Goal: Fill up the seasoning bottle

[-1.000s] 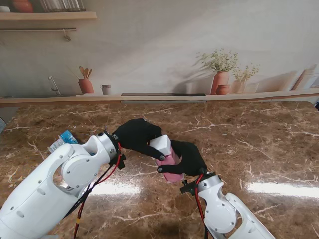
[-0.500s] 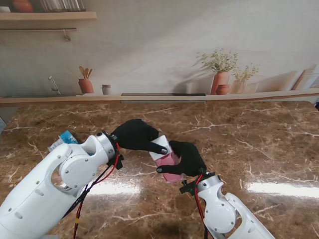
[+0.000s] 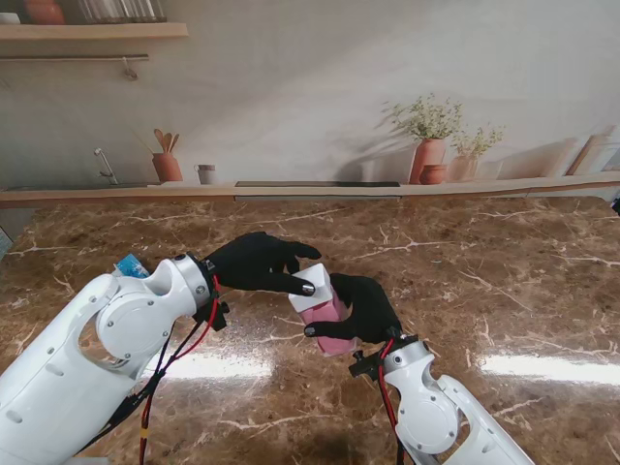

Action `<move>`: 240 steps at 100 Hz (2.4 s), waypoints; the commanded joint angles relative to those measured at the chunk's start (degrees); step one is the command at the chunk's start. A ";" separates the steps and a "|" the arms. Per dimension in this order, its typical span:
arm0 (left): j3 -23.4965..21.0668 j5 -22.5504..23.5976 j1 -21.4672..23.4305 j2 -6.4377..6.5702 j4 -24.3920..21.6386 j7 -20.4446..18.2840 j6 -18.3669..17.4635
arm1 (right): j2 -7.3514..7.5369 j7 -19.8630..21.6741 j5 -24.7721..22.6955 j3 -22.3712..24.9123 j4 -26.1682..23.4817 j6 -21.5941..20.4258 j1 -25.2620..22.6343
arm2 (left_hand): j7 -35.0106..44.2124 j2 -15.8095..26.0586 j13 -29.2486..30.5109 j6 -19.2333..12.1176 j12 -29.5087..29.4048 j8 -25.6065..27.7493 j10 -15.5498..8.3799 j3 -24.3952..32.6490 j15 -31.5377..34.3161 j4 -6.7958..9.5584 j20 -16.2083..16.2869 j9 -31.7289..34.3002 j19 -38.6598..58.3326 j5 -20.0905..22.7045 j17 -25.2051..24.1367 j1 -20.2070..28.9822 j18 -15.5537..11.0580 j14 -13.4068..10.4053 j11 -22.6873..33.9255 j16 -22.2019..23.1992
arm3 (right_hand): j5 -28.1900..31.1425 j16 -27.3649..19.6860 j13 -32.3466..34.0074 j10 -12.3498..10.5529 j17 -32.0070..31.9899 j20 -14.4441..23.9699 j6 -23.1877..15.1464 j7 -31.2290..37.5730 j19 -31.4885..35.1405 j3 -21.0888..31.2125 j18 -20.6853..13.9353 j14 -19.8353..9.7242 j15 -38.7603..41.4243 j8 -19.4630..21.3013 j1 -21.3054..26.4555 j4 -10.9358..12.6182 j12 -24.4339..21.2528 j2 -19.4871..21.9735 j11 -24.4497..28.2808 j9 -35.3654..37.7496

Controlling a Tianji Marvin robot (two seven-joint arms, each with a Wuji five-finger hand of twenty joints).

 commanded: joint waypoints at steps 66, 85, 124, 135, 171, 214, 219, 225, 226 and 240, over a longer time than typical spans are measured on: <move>-0.92 -4.47 -2.77 2.86 0.38 -10.37 -7.09 | -0.27 0.68 0.56 -0.02 -0.27 -0.03 -0.29 | -11.72 -22.82 -18.73 -22.04 -5.73 2.13 -5.02 68.11 -13.55 -1.90 -0.11 -34.68 -21.46 -23.52 -14.73 25.35 2.48 -0.19 -9.26 -8.92 | 5.70 1.77 3.52 -10.98 0.36 1.68 -23.76 10.08 2.23 28.95 -1.56 -7.81 3.94 2.78 14.66 4.46 1.93 12.03 6.53 3.45; 0.89 -4.39 -4.48 3.48 0.30 -12.85 -7.93 | -0.21 0.87 0.44 -0.08 -0.24 -0.17 -0.21 | -9.64 -23.23 -17.94 -21.24 -3.34 6.39 -6.87 63.91 -12.67 -2.89 1.34 -34.54 -21.91 -22.85 -14.49 19.74 1.26 -1.95 -7.43 -7.10 | 5.82 1.79 3.52 -10.99 0.36 1.68 -23.64 10.11 2.23 28.98 -1.56 -7.79 3.98 2.79 14.76 4.42 1.96 12.12 6.55 3.44; 2.77 -0.73 -4.58 2.28 2.15 -6.89 -8.24 | -0.29 0.67 0.55 -0.34 -0.31 -0.26 -0.13 | 30.40 -30.58 -3.76 -16.68 10.13 22.63 -12.05 54.47 -1.29 -4.18 8.64 -14.47 -1.79 -7.34 -5.86 9.31 -3.75 -6.78 3.73 6.14 | 5.83 1.78 3.52 -11.06 0.36 1.68 -23.59 9.95 2.23 28.82 -1.56 -7.81 3.95 2.82 14.97 4.35 1.99 12.32 6.55 3.41; 3.71 -0.09 -4.89 1.88 3.23 -4.84 -8.89 | -0.34 0.54 0.58 -0.50 -0.27 -0.35 -0.04 | 33.11 -31.08 -0.38 -14.67 12.94 22.60 -10.70 54.25 1.35 -4.63 8.81 -10.41 1.70 -4.09 -3.52 7.40 -4.12 -6.61 6.51 7.98 | 5.82 1.78 3.52 -11.06 0.36 1.68 -23.58 9.92 2.23 28.81 -1.56 -7.81 3.95 2.82 14.97 4.34 1.98 12.34 6.54 3.40; 4.21 -2.80 -3.66 0.09 4.30 1.86 -6.71 | -0.31 0.29 0.05 -0.54 0.09 -0.39 -0.03 | 49.68 -25.44 14.24 -13.44 25.36 15.72 -6.20 41.61 12.85 -7.55 9.34 12.00 12.28 11.61 5.37 19.10 0.30 -3.40 8.73 10.97 | 5.87 1.79 3.52 -11.10 0.36 1.68 -23.66 9.87 2.23 28.71 -1.56 -7.81 3.95 2.83 14.98 4.32 1.95 12.36 6.53 3.44; 3.25 -3.03 -2.06 -0.25 2.61 2.18 -1.47 | -0.27 -0.83 -2.08 -0.79 0.98 -0.57 0.39 | 50.58 -21.34 17.20 -8.73 18.45 17.46 -4.05 38.62 16.12 -7.49 10.04 13.88 14.65 13.94 7.00 17.20 2.32 -2.53 14.18 11.02 | 5.96 1.73 3.60 -11.25 0.52 1.64 -23.83 9.83 2.21 28.61 -1.65 -7.91 3.88 2.92 15.05 4.18 1.96 12.47 6.55 3.44; 3.19 -3.10 -1.71 -0.41 2.46 2.72 -0.66 | -0.26 -1.02 -2.44 -0.78 1.03 -0.50 0.41 | 50.74 -21.04 17.63 -8.52 18.31 17.51 -3.94 38.62 16.55 -7.48 10.14 14.30 15.08 14.31 7.36 16.84 2.61 -2.46 14.48 11.05 | 5.95 1.73 3.60 -11.27 0.52 1.63 -23.82 9.82 2.21 28.58 -1.65 -7.91 3.87 2.93 15.03 4.16 1.97 12.50 6.55 3.44; 3.11 -3.30 -1.37 -0.56 2.30 3.22 0.13 | -0.25 -1.16 -2.72 -0.81 1.08 -0.47 0.45 | 50.81 -21.17 17.78 -8.55 18.21 17.57 -3.91 38.75 16.85 -7.45 10.18 14.49 15.38 14.47 7.58 16.53 2.70 -2.64 14.72 11.03 | 5.95 1.72 3.61 -11.28 0.52 1.63 -23.78 9.82 2.21 28.54 -1.65 -7.91 3.86 2.94 15.03 4.13 1.97 12.52 6.56 3.44; 3.09 -3.33 -1.31 -0.58 2.25 3.28 0.27 | -0.25 -1.19 -2.76 -0.82 1.10 -0.46 0.45 | 50.82 -21.16 17.81 -8.55 18.20 17.57 -3.94 38.79 16.89 -7.44 10.18 14.51 15.41 14.48 7.60 16.52 2.70 -2.64 14.75 11.03 | 5.95 1.72 3.61 -11.30 0.52 1.63 -23.78 9.82 2.21 28.54 -1.65 -7.92 3.86 2.94 15.04 4.13 1.97 12.53 6.56 3.44; 2.93 -3.46 -0.43 -1.02 1.84 5.00 1.85 | -0.38 -1.97 -3.26 -1.09 1.32 -0.09 0.60 | 50.89 -21.68 18.03 -8.83 18.00 17.68 -3.97 39.44 17.28 -7.38 10.14 14.64 15.76 14.51 7.80 16.31 2.71 -2.80 15.01 10.89 | 5.98 1.72 3.63 -11.31 0.52 1.62 -23.93 9.77 2.21 28.49 -1.65 -7.96 3.85 2.96 15.07 4.07 1.99 12.58 6.58 3.45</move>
